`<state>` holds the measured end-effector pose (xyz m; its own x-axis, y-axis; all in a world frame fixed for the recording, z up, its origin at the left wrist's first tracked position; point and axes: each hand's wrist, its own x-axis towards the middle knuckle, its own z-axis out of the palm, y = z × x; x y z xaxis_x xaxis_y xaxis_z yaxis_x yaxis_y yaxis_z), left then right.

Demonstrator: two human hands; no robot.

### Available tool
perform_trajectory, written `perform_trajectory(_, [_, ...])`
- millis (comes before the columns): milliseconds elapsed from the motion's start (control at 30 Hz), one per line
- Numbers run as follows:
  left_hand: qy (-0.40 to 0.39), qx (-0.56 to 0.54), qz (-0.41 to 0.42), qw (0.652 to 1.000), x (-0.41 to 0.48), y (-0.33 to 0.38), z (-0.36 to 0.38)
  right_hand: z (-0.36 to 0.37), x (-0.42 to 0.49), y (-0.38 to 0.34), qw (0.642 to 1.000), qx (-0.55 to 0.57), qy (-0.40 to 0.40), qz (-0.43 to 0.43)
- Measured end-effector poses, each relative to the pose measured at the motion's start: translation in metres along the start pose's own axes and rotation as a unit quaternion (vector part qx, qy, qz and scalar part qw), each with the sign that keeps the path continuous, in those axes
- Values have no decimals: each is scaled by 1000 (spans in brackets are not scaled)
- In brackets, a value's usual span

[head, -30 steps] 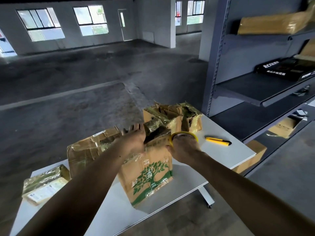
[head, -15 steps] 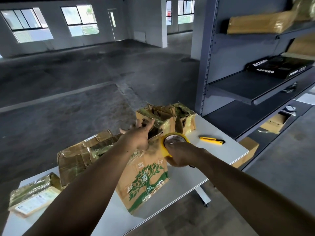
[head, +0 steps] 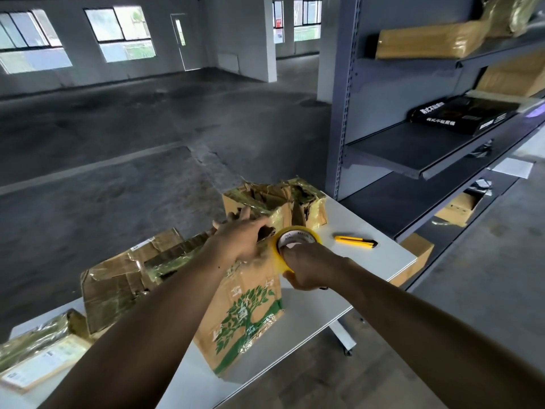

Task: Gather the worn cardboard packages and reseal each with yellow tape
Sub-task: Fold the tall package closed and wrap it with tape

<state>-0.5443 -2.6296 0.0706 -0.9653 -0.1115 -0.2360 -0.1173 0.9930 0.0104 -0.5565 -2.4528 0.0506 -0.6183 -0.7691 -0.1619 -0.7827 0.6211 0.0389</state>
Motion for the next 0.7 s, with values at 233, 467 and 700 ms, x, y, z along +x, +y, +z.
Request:
perform_trajectory(233, [40,-38,40,998,-4,-6,7,2,17,4,994,-66,55,63])
perform_trajectory(467, [33,12,126,991,-10,-11,8,4,28,16,992,-12,85,90])
perform_trajectory(700, [-25,2,198,980,-14,-16,-2,-1,26,17,997,30,47,54])
